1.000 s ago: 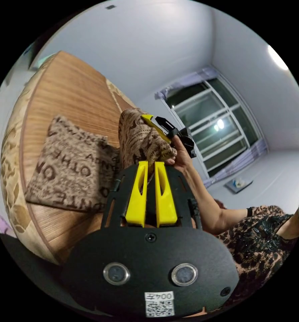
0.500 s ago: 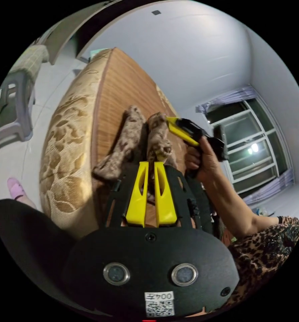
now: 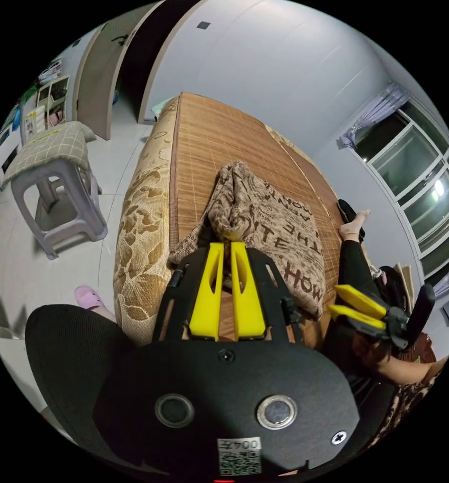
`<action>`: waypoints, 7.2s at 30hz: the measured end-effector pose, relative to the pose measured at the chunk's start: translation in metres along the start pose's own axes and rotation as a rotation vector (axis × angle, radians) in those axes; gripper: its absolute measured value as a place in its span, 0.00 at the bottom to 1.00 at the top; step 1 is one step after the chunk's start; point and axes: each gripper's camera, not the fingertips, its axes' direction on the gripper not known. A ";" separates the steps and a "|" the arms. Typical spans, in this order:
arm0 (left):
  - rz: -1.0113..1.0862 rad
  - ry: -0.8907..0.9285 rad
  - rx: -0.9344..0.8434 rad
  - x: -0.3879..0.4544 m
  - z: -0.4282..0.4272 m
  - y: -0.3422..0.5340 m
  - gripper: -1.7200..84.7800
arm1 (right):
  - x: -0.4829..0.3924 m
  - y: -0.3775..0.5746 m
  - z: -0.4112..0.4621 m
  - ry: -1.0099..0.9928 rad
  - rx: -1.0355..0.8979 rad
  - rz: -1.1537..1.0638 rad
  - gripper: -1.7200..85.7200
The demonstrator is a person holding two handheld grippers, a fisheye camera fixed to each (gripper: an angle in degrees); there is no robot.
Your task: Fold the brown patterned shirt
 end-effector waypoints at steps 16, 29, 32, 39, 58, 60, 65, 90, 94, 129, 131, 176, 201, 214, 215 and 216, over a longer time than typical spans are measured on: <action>0.066 -0.103 -0.019 0.016 -0.010 0.033 0.06 | -0.117 -0.002 0.053 0.252 -0.109 -0.180 0.12; 0.188 -0.244 -0.005 0.051 -0.020 0.058 0.06 | -0.112 0.005 0.038 0.254 -0.033 -0.154 0.02; 0.201 -0.267 -0.037 0.056 -0.016 0.061 0.06 | -0.101 0.004 0.049 0.219 -0.097 -0.146 0.03; 0.214 -0.305 -0.082 0.060 -0.008 0.067 0.06 | -0.064 -0.003 0.071 0.085 -0.222 -0.089 0.07; 0.202 -0.309 -0.039 0.067 -0.017 0.075 0.06 | 0.050 0.005 0.094 -0.175 -0.295 0.250 0.06; 0.199 -0.314 -0.041 0.067 -0.019 0.076 0.06 | 0.046 0.003 0.089 -0.098 -0.301 0.188 0.06; 0.157 -0.287 -0.096 0.060 -0.015 0.071 0.05 | 0.061 0.007 0.112 -0.105 -0.398 0.148 0.06; 0.457 -0.483 -0.082 0.132 0.074 -0.019 0.03 | 0.138 0.017 0.109 -0.098 -0.070 -0.020 0.10; 0.423 -0.352 -0.020 0.103 0.077 -0.015 0.03 | 0.158 0.025 0.115 -0.112 -0.044 -0.046 0.10; 0.384 -0.278 -0.053 0.090 0.110 -0.092 0.04 | 0.382 0.122 0.060 -0.687 -0.145 0.644 0.13; 0.340 -0.215 -0.069 0.085 0.106 -0.104 0.06 | 0.399 0.140 0.042 -0.713 -0.024 0.722 0.14; 0.423 0.599 -0.188 0.347 0.036 -0.101 0.05 | 0.467 0.263 -0.461 -0.587 0.278 0.577 0.09; 1.013 0.256 -0.239 0.638 0.126 0.013 0.06 | 0.526 0.672 -0.869 0.595 0.422 1.280 0.11; 0.623 -0.275 -0.364 0.418 0.121 0.068 0.05 | 0.455 0.631 -0.682 0.345 -0.152 1.281 0.19; 0.588 -0.294 -0.376 0.404 0.122 0.073 0.06 | 0.460 0.620 -0.681 0.370 -0.219 1.261 0.16; 0.575 -0.304 -0.384 0.398 0.124 0.076 0.06 | 0.462 0.615 -0.682 0.380 -0.244 1.254 0.14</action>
